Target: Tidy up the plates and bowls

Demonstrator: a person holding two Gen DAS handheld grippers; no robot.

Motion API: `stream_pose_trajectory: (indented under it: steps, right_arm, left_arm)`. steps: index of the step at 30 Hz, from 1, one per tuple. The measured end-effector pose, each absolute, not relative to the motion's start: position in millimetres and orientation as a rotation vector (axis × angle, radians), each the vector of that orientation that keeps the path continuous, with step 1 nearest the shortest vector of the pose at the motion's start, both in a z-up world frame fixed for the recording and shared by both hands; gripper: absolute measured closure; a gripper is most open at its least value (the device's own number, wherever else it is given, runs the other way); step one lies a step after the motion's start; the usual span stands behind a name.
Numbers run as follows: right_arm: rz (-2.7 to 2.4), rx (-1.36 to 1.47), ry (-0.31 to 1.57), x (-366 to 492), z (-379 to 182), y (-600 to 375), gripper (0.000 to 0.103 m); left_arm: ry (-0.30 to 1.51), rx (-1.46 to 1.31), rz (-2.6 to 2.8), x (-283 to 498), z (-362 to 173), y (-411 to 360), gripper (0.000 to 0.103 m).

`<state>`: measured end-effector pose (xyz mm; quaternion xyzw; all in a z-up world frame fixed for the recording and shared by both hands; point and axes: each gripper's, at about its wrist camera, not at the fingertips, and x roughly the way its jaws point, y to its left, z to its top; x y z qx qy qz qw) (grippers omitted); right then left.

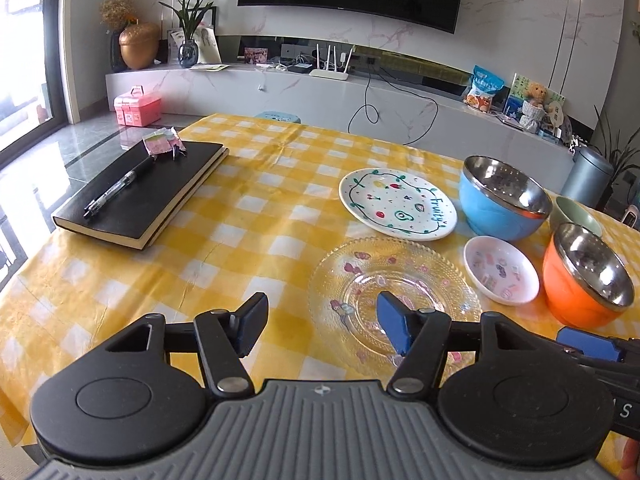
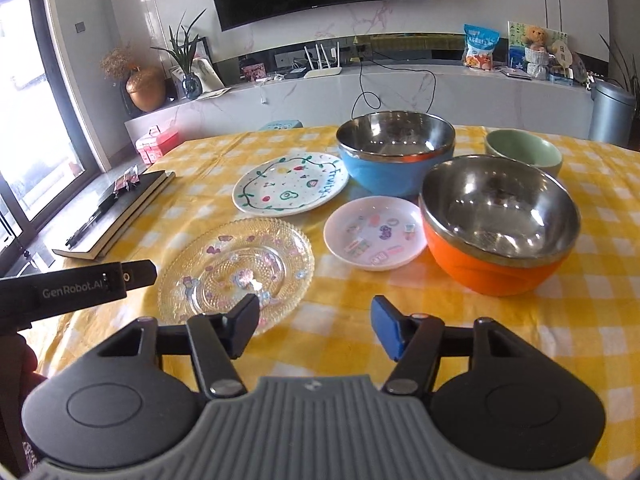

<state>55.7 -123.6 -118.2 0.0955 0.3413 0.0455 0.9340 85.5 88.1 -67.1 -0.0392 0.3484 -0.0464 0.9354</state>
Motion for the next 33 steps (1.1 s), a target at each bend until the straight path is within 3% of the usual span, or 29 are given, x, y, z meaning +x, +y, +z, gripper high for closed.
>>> stream_pose_trajectory:
  steps: [8,13,24,33]
  right_arm:
    - [0.092,0.257,0.731,81,-131,-125,0.05]
    - [0.104,0.298,0.737,91,-139,-128,0.06]
    - [0.123,0.351,0.758,107,-151,-129,0.083]
    - [0.127,0.382,0.769,114,-157,-126,0.09]
  left_arm:
    - [0.738,-0.153,-0.113,108,-82,98,0.035]
    - [0.744,-0.195,-0.121,115,-91,103,0.041]
    - [0.747,-0.228,-0.142,127,-103,104,0.065]
    - [0.766,-0.228,-0.173,131,-111,103,0.08]
